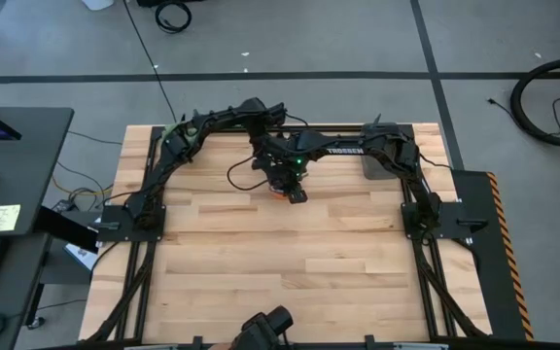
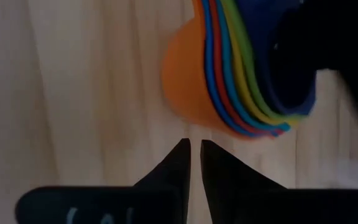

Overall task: Nest measuring cups in basket
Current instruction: Put the nested measuring cups into the black bin

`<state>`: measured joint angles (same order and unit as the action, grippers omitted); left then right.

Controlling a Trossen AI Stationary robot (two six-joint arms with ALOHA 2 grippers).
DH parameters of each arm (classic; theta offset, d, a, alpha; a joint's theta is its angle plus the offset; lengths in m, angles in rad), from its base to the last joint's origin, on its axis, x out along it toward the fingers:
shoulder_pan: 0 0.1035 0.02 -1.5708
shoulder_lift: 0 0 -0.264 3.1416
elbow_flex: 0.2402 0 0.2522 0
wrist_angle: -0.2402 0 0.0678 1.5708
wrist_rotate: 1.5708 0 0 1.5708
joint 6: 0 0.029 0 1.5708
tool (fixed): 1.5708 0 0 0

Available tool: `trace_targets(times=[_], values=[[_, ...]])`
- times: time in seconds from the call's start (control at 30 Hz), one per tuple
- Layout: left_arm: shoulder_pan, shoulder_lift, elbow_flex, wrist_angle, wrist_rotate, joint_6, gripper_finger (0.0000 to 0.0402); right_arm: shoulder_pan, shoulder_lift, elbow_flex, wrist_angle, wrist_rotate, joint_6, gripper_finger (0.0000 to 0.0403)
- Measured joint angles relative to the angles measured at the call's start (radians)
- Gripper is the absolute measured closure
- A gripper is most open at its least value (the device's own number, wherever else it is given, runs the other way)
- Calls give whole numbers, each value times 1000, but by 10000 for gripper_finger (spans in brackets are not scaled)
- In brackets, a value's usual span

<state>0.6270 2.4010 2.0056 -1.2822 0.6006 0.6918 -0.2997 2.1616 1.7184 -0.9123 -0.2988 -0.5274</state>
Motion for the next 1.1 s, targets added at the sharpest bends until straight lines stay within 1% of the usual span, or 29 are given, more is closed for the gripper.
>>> trace_targets(times=[0.13,0.27,0.33,0.43,0.67,0.87,1.0,1.1], values=[[23,-32,1,-10,-37,-4,361,4,0,0,4,0,0,254],[50,-53,1,-18,-129,-53,361,10,0,0,19,35,11,245],[63,-68,1,-23,-160,-80,361,11,1,0,42,42,57,238],[84,-85,1,-26,-160,-110,361,10,2,-1,96,44,121,232],[114,-121,1,-22,-165,-163,361,14,10,-2,110,51,102,233],[141,-169,1,1,-171,-192,361,36,4,-29,138,124,86,233],[154,-188,1,3,-171,-209,361,46,1,-55,198,175,85,233],[157,-192,1,4,-171,-211,361,46,0,-66,208,181,72,233]])
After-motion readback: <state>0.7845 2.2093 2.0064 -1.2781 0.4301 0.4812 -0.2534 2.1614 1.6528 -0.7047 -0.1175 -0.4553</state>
